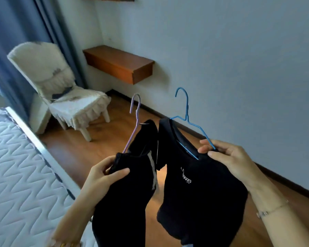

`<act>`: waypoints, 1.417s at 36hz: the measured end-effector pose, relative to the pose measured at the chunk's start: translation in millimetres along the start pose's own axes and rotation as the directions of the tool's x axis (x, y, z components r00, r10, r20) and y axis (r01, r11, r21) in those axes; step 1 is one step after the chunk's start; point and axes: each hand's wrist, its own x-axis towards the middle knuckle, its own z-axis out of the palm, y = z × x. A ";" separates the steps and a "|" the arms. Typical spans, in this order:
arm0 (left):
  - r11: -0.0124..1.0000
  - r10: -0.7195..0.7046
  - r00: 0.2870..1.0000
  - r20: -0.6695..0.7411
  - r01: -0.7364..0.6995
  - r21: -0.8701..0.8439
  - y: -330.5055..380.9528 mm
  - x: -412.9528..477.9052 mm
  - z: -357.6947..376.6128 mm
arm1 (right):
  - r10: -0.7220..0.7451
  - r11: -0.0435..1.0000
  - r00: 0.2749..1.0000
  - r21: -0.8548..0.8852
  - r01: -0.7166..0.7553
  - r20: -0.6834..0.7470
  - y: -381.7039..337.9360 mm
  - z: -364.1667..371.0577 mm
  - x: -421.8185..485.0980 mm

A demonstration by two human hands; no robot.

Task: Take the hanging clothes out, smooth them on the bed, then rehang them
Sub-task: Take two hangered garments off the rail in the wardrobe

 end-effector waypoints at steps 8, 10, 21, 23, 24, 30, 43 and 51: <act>0.999 -0.034 0.953 -0.302 0.041 0.017 6.7 44.4 30.7 | -0.083 0.996 0.960 0.009 0.084 0.269 4.9 -24.2 137.3; 0.999 -0.032 0.928 -0.371 0.042 0.017 11.3 50.4 34.2 | -0.099 0.995 0.942 0.021 0.097 0.321 2.6 -23.6 166.4; 0.993 -0.100 0.703 -0.704 0.112 -0.030 24.5 93.6 9.3 | -0.203 0.975 0.782 0.051 0.214 0.589 -20.9 52.9 326.0; 0.992 -0.114 0.645 -0.756 0.112 -0.055 20.5 109.4 -5.7 | -0.224 0.969 0.734 0.064 0.240 0.641 -25.9 78.3 356.8; 0.992 -0.119 0.614 -0.780 0.113 -0.062 19.4 118.7 -14.1 | -0.233 0.965 0.707 0.070 0.252 0.667 -29.1 91.3 372.4; 0.988 -0.138 0.488 -0.862 0.125 -0.087 10.6 179.1 -87.5 | -0.257 0.944 0.558 0.082 0.319 0.789 -63.0 178.7 467.9; 0.982 -0.181 0.379 -0.908 0.124 -0.144 37.0 279.7 -244.4 | -0.354 0.894 0.278 0.236 0.382 0.893 -178.5 388.7 634.7; 0.968 -0.224 0.187 -0.956 0.158 -0.196 25.3 338.8 -358.3 | -0.351 0.855 0.036 0.304 0.420 0.936 -228.4 568.5 729.5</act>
